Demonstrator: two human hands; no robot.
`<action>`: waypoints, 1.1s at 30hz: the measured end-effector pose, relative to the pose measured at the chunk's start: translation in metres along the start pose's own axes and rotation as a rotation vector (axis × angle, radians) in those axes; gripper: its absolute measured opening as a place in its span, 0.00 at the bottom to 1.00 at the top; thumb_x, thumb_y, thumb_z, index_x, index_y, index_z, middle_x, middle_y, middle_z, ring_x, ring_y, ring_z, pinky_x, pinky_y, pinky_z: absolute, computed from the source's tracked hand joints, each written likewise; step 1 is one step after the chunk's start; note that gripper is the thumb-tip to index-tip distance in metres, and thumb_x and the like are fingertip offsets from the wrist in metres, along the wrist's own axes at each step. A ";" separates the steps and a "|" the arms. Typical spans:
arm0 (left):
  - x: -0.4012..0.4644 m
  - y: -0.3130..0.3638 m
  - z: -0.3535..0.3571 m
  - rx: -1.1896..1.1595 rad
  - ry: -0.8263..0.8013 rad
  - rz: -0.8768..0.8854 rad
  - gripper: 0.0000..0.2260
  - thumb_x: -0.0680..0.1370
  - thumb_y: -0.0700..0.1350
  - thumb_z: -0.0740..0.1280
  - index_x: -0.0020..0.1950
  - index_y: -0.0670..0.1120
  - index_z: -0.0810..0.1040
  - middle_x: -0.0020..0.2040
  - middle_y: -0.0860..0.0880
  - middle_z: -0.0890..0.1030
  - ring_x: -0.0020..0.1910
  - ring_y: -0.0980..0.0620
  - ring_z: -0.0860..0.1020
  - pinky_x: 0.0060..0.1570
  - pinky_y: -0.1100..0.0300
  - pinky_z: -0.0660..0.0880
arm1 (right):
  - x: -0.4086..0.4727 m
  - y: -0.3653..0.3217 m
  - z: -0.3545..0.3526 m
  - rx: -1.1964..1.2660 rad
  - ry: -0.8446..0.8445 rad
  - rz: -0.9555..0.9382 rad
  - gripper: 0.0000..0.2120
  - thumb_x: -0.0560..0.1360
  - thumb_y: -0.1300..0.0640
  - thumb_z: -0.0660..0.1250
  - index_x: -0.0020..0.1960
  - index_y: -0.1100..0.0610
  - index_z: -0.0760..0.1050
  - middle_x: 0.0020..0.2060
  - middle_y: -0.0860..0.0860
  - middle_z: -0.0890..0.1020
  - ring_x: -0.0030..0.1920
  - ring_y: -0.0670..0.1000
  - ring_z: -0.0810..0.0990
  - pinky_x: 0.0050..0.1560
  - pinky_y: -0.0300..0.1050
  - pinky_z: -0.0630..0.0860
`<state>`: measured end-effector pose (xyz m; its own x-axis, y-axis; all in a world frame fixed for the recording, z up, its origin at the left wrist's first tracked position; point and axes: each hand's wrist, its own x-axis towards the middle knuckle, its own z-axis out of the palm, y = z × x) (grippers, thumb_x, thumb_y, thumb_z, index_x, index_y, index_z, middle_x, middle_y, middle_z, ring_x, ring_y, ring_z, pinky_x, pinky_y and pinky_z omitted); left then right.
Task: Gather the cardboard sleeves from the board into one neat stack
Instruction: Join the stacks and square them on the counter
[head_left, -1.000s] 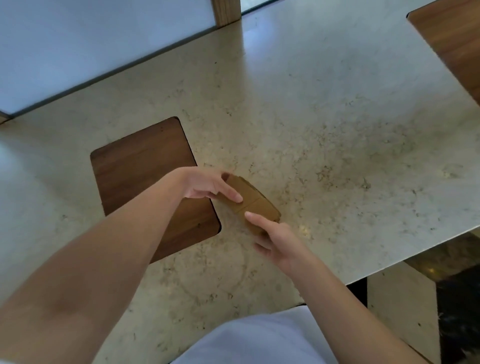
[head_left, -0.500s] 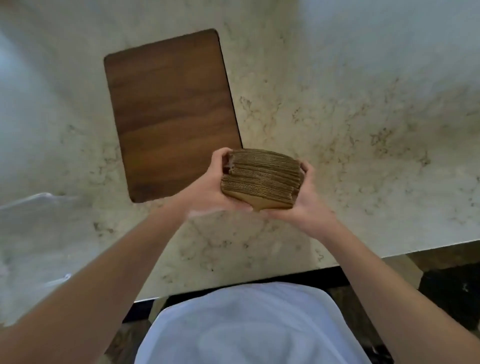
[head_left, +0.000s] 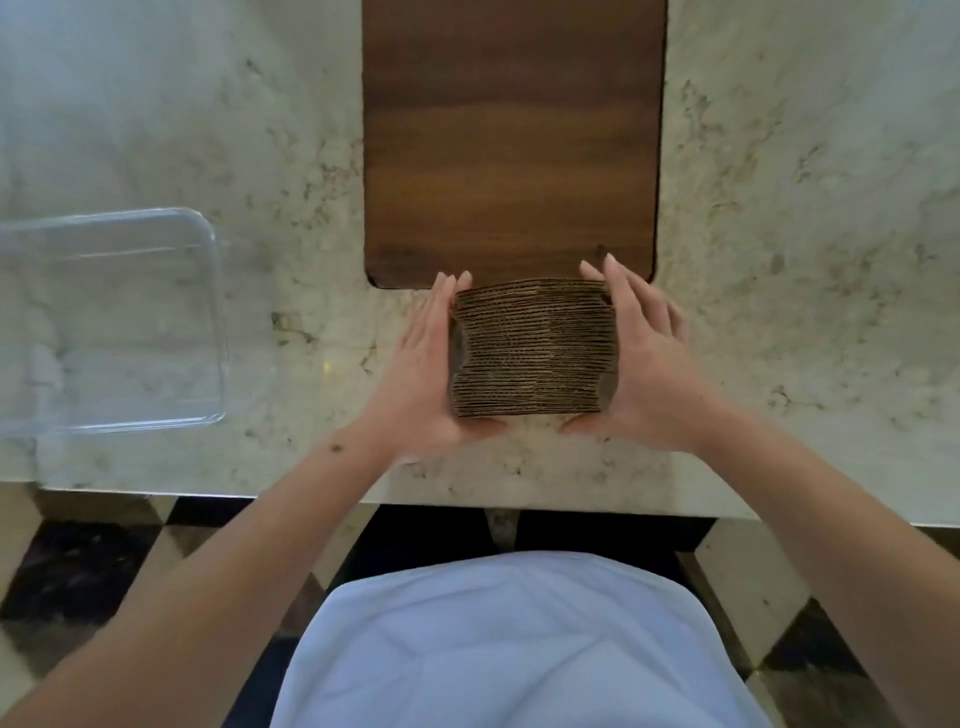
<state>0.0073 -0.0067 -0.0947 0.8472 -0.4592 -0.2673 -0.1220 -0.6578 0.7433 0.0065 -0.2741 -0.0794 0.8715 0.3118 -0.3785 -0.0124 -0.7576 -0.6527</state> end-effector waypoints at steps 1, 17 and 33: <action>0.001 -0.001 0.003 0.037 0.005 0.000 0.62 0.66 0.72 0.74 0.82 0.53 0.34 0.85 0.45 0.51 0.84 0.48 0.46 0.81 0.49 0.46 | 0.000 0.000 0.001 -0.002 0.010 -0.011 0.71 0.54 0.18 0.68 0.81 0.47 0.33 0.81 0.40 0.50 0.80 0.42 0.40 0.78 0.56 0.43; 0.010 0.000 0.015 0.221 0.028 -0.015 0.54 0.72 0.71 0.67 0.83 0.38 0.48 0.85 0.42 0.49 0.83 0.49 0.41 0.81 0.51 0.42 | -0.001 -0.001 0.027 -0.044 0.217 -0.028 0.58 0.63 0.30 0.72 0.81 0.52 0.48 0.77 0.44 0.62 0.80 0.50 0.54 0.79 0.53 0.43; 0.029 0.058 -0.011 0.686 -0.055 0.133 0.49 0.66 0.56 0.78 0.79 0.38 0.60 0.67 0.36 0.72 0.67 0.35 0.70 0.72 0.39 0.62 | -0.005 -0.010 0.011 -0.272 0.240 -0.115 0.51 0.67 0.30 0.73 0.76 0.61 0.62 0.77 0.59 0.65 0.76 0.61 0.62 0.73 0.61 0.61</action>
<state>0.0306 -0.0516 -0.0526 0.7772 -0.5796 -0.2449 -0.5371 -0.8139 0.2217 -0.0030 -0.2616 -0.0782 0.9501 0.2848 -0.1275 0.1946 -0.8601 -0.4715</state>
